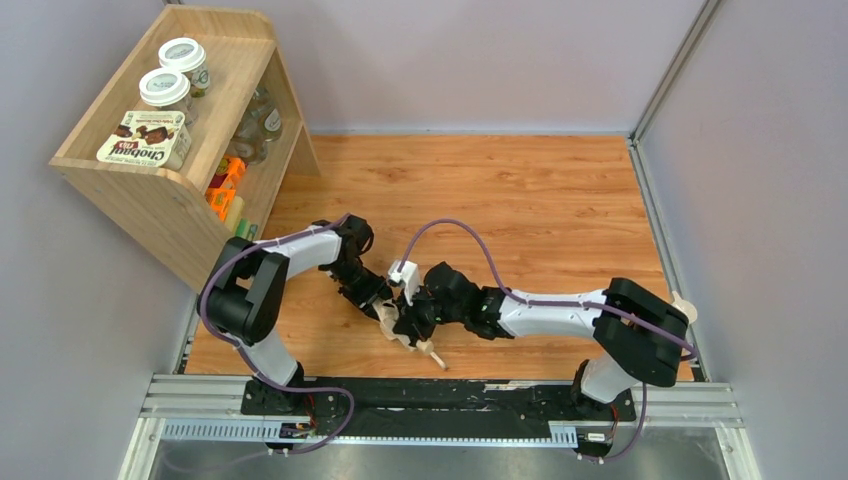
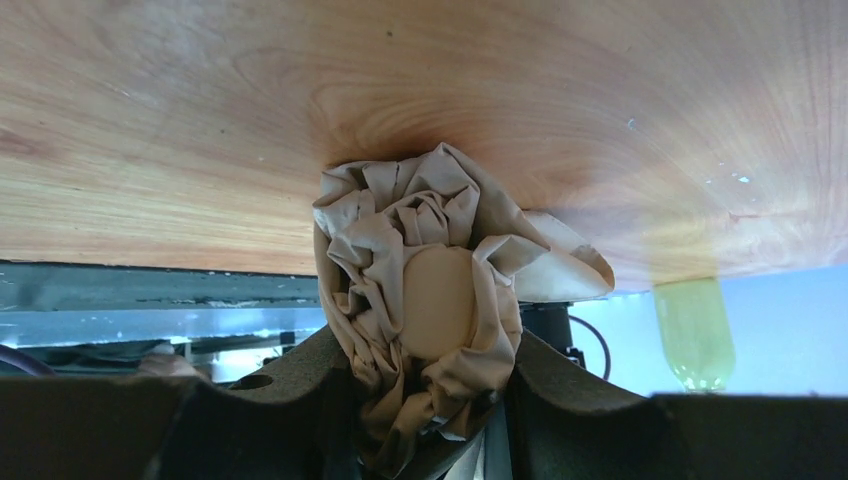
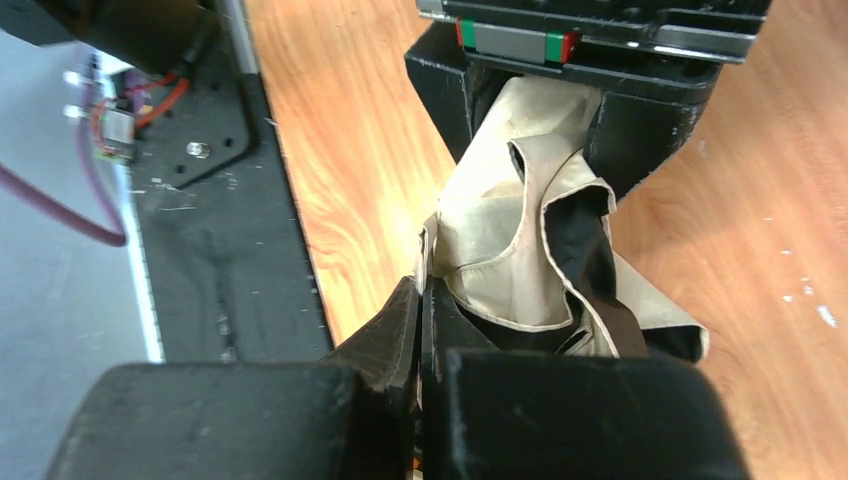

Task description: Put away the umbrella

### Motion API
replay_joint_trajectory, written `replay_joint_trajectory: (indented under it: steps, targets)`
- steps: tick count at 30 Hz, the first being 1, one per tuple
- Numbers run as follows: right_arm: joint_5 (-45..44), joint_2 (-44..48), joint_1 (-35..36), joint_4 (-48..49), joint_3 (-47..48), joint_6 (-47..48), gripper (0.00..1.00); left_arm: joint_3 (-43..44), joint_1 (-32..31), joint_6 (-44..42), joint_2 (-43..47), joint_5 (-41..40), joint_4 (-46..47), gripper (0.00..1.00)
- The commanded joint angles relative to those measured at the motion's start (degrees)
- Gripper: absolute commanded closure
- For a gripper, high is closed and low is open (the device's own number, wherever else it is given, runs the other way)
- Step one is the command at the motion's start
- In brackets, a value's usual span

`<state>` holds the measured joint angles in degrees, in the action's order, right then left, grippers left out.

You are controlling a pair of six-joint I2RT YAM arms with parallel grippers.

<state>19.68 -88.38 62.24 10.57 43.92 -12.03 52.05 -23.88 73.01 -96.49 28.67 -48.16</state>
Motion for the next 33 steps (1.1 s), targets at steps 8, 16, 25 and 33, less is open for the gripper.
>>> replay_joint_trajectory:
  steps: [8, 16, 25, 33]
  targets:
    - [-27.4, -3.37, 9.03, -5.02, 3.36, 14.55, 1.0, 3.58, 2.43, -10.95, -4.67, -1.87, -6.16, 1.0]
    - [-24.0, -8.31, 9.83, -7.94, 2.32, 12.39, 1.0, 4.37, 3.93, -14.3, -6.17, -1.42, -5.89, 1.0]
    - [-26.27, -6.46, 9.83, -9.78, 1.25, 10.45, 0.96, 5.07, 4.45, -16.5, -7.57, -0.89, -6.07, 1.0]
    - [-24.09, 3.28, 6.41, -6.19, -1.02, 7.12, 1.0, 4.29, 4.54, -17.11, -7.4, -0.63, -5.63, 1.0]
